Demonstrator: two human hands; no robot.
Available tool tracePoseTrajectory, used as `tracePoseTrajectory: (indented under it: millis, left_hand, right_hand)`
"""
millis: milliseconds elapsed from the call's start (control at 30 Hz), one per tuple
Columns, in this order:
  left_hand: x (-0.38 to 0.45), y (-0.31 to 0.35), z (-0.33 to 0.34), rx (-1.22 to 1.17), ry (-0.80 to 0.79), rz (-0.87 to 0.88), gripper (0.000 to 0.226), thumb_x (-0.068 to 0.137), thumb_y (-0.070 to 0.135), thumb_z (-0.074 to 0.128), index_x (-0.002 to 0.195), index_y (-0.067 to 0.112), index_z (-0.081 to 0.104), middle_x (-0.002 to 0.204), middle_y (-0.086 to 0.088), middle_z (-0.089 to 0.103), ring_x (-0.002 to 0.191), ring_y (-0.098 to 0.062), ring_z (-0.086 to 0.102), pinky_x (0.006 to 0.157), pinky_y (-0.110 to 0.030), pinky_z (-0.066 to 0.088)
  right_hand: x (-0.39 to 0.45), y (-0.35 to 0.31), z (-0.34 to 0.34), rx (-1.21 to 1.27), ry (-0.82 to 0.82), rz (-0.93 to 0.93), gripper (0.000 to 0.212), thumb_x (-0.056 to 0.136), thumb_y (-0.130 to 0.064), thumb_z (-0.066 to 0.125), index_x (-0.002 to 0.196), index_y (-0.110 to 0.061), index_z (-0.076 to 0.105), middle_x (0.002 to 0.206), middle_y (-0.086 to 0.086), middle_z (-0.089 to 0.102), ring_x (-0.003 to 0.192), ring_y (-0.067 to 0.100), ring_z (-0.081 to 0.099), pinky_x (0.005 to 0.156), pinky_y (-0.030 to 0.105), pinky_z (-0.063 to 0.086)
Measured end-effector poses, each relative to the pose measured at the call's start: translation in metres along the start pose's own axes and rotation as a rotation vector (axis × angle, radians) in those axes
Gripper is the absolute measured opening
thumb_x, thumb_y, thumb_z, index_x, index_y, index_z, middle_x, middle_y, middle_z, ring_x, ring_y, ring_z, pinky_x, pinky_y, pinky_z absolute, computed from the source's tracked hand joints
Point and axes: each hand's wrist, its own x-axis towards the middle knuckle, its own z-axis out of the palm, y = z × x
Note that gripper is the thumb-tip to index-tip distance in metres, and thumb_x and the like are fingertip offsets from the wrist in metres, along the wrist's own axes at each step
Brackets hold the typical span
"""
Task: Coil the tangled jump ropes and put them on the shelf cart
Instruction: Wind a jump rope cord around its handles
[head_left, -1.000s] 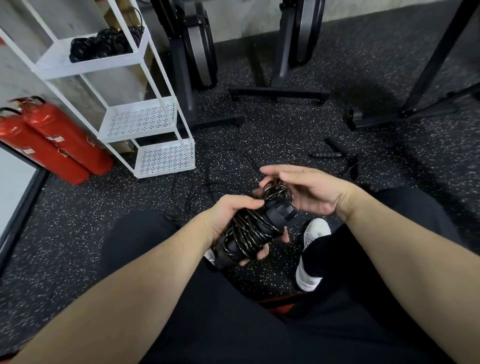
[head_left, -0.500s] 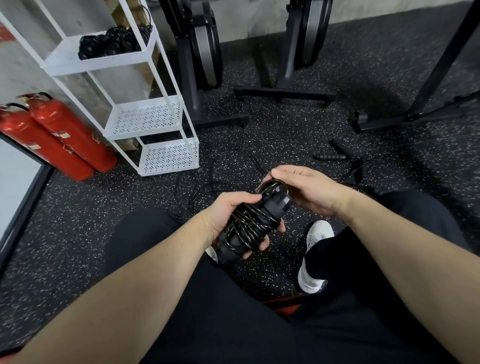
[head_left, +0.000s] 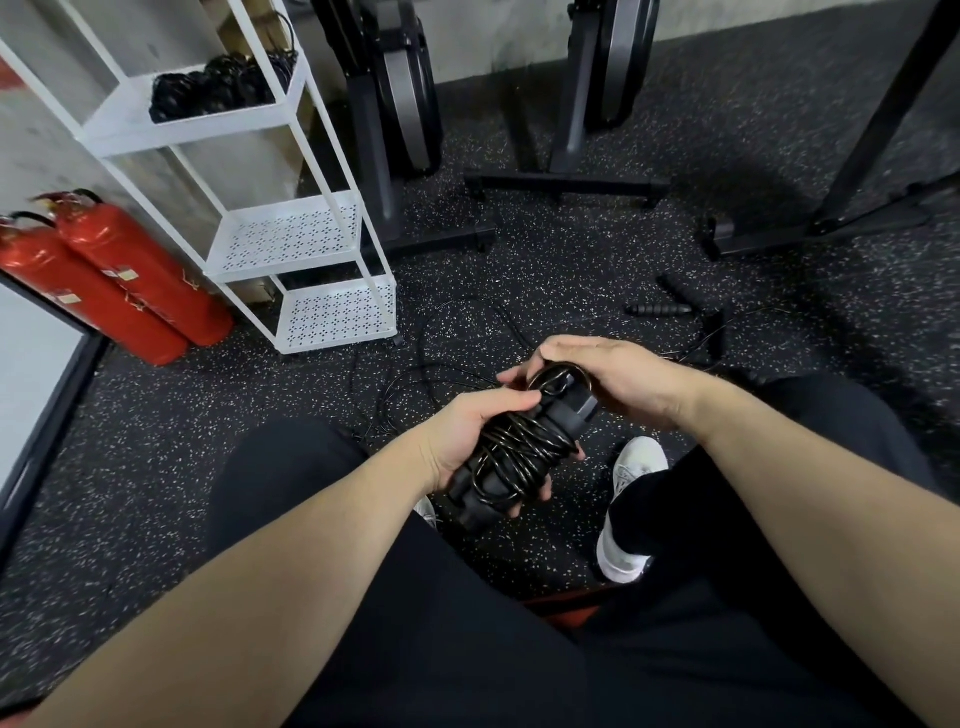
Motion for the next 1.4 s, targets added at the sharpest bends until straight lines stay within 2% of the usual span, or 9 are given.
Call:
tracePoseTrajectory:
  millis: [133, 300, 467, 567, 667, 767, 967, 1100, 1400]
  left_hand:
    - [-0.003, 0.004, 0.0, 0.043, 0.082, -0.01, 0.038, 0.094, 0.035, 0.052, 0.126, 0.015, 0.058, 0.108, -0.023, 0.07, 0.067, -0.037, 0.071, 0.05, -0.04, 0.059]
    - [-0.003, 0.005, 0.0, 0.11, 0.151, 0.008, 0.037, 0.094, 0.034, 0.054, 0.129, 0.022, 0.052, 0.104, -0.023, 0.072, 0.067, -0.037, 0.071, 0.055, -0.044, 0.058]
    - [0.0, 0.01, -0.006, 0.09, 0.249, 0.064, 0.03, 0.094, 0.034, 0.056, 0.121, 0.021, 0.052, 0.102, -0.024, 0.071, 0.068, -0.038, 0.07, 0.051, -0.041, 0.059]
    - [0.005, 0.008, -0.014, 0.093, 0.375, 0.146, 0.021, 0.099, 0.03, 0.058, 0.118, 0.023, 0.054, 0.108, -0.027, 0.067, 0.069, -0.04, 0.069, 0.053, -0.044, 0.058]
    - [0.01, 0.006, -0.015, 0.16, 0.583, 0.29, 0.01, 0.101, 0.028, 0.06, 0.103, 0.034, 0.069, 0.106, -0.018, 0.072, 0.078, -0.039, 0.07, 0.069, -0.059, 0.06]
    - [0.013, 0.004, -0.015, 0.343, 0.743, 0.391, 0.011, 0.097, 0.034, 0.063, 0.106, 0.036, 0.069, 0.105, 0.001, 0.075, 0.097, -0.023, 0.071, 0.093, -0.05, 0.057]
    - [0.014, 0.006, -0.004, 0.626, 0.862, 0.423, 0.028, 0.104, 0.031, 0.058, 0.131, 0.036, 0.053, 0.108, 0.019, 0.067, 0.093, 0.007, 0.064, 0.079, -0.013, 0.047]
    - [0.017, 0.003, -0.005, 0.733, 0.899, 0.417, 0.042, 0.102, 0.036, 0.058, 0.141, 0.039, 0.045, 0.117, 0.018, 0.066, 0.106, -0.004, 0.064, 0.098, -0.033, 0.051]
    - [0.021, 0.006, 0.005, 0.841, 0.924, 0.354, 0.046, 0.101, 0.038, 0.056, 0.14, 0.053, 0.036, 0.101, 0.02, 0.068, 0.087, -0.003, 0.068, 0.084, -0.032, 0.056]
  right_hand:
    - [0.0, -0.001, -0.003, -0.138, 0.023, -0.024, 0.033, 0.109, -0.025, 0.039, 0.108, -0.014, 0.07, 0.134, -0.008, 0.067, 0.125, 0.014, 0.062, 0.118, 0.048, 0.037]
    - [-0.004, 0.005, -0.012, -0.284, 0.017, -0.015, 0.036, 0.097, -0.059, 0.046, 0.115, -0.046, 0.074, 0.15, -0.033, 0.044, 0.14, 0.002, 0.044, 0.124, 0.049, 0.025]
    - [-0.01, 0.0, -0.01, -0.364, 0.363, -0.203, 0.017, 0.099, -0.03, 0.064, 0.114, -0.027, 0.071, 0.116, -0.014, 0.071, 0.107, 0.001, 0.064, 0.098, 0.027, 0.046]
    - [-0.01, -0.004, -0.011, -0.51, 0.533, -0.294, 0.021, 0.082, -0.048, 0.076, 0.083, -0.028, 0.072, 0.094, -0.009, 0.067, 0.088, 0.012, 0.062, 0.084, 0.033, 0.049]
    - [-0.005, -0.002, -0.003, -0.669, 0.571, -0.16, 0.025, 0.076, -0.057, 0.075, 0.087, -0.035, 0.075, 0.096, -0.01, 0.061, 0.095, 0.01, 0.058, 0.088, 0.033, 0.048]
    - [0.004, 0.002, 0.011, -0.643, 0.659, -0.131, 0.02, 0.084, -0.04, 0.079, 0.103, -0.033, 0.078, 0.096, -0.004, 0.057, 0.091, 0.012, 0.058, 0.087, 0.035, 0.05]
    - [0.015, 0.003, 0.027, -0.429, 0.728, 0.003, 0.012, 0.088, -0.03, 0.077, 0.1, -0.032, 0.078, 0.095, -0.013, 0.063, 0.079, 0.001, 0.061, 0.065, 0.015, 0.045]
    - [0.016, 0.001, 0.026, 0.002, 0.721, 0.079, 0.008, 0.086, -0.02, 0.08, 0.094, -0.022, 0.08, 0.089, -0.007, 0.075, 0.068, 0.0, 0.059, 0.059, 0.014, 0.041]
    - [0.019, 0.009, 0.023, 0.024, 0.798, 0.091, 0.003, 0.085, -0.019, 0.081, 0.084, -0.02, 0.078, 0.085, -0.004, 0.077, 0.083, 0.01, 0.068, 0.078, 0.025, 0.055]
